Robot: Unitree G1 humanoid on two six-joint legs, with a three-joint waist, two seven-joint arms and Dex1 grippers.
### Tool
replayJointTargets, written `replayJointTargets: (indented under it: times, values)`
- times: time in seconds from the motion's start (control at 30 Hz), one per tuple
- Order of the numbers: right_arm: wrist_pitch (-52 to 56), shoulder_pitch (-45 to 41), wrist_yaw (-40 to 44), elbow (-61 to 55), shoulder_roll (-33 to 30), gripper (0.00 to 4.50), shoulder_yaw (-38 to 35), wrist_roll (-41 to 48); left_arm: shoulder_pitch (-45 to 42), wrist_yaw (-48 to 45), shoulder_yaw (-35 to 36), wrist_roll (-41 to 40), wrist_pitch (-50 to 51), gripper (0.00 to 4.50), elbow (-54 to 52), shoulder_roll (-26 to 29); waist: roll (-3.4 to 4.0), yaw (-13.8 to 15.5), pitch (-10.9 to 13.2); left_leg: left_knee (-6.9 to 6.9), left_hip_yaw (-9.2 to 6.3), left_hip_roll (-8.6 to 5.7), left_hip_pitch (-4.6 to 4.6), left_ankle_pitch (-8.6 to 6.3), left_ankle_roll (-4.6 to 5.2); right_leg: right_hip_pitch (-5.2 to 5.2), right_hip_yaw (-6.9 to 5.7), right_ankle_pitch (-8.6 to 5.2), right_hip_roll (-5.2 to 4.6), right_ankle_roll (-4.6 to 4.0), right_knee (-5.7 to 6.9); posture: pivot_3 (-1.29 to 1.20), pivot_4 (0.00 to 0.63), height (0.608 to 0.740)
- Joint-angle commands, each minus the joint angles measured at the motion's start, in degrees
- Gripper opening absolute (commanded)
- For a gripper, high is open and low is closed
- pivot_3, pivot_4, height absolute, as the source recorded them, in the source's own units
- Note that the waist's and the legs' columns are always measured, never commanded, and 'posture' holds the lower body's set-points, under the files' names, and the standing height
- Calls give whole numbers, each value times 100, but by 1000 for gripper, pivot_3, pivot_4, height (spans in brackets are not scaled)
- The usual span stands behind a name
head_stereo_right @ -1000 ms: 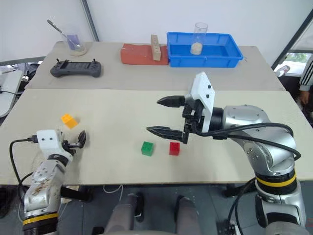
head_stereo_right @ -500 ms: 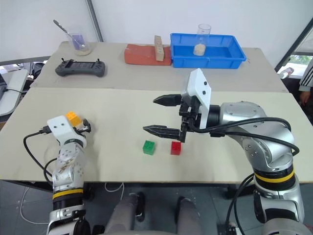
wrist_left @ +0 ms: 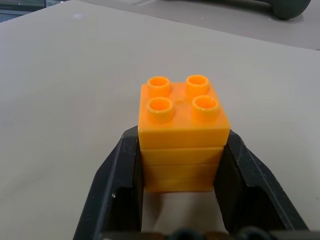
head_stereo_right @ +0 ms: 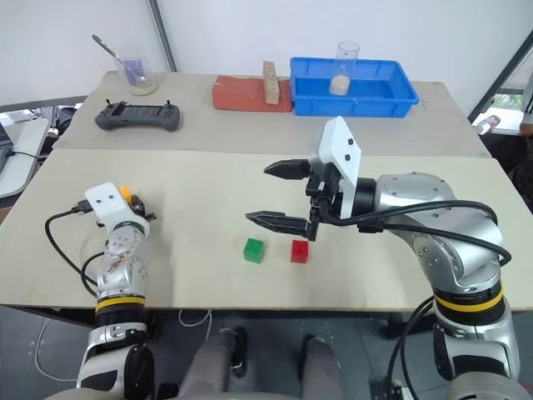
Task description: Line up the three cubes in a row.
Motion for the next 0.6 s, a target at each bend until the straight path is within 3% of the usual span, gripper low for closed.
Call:
replayJointTargets:
  times: [0.03,0.2,0.27,0.6]
  values:
    - [6,-188,-45,-124,-52,4500,-191,111,-10,-17,-34,-10,59,1369,158,-2,0,0,0,0,0,0,0,0,0,0,0,0,0,0,0,0,150,740]
    - [-3,-245,-139,-102,29,4500,-183,81,-9,-327,-214,-9,208,1369,60,112,0,2,0,-1,0,0,0,0,0,-1,0,0,0,0,0,0,150,740]
    - [-11,-216,-243,-153,83,4500,-220,99,-30,-852,-493,24,162,1369,12,289,0,15,0,-1,0,0,-1,0,0,-2,-3,0,0,0,0,0,150,740]
    - [-229,561,-138,-492,-344,4500,-459,-53,-492,-5651,-2199,-520,-367,1369,-19,1476,-3,17,2,11,5,0,-44,0,0,-12,-4,0,-4,-1,-4,0,150,740]
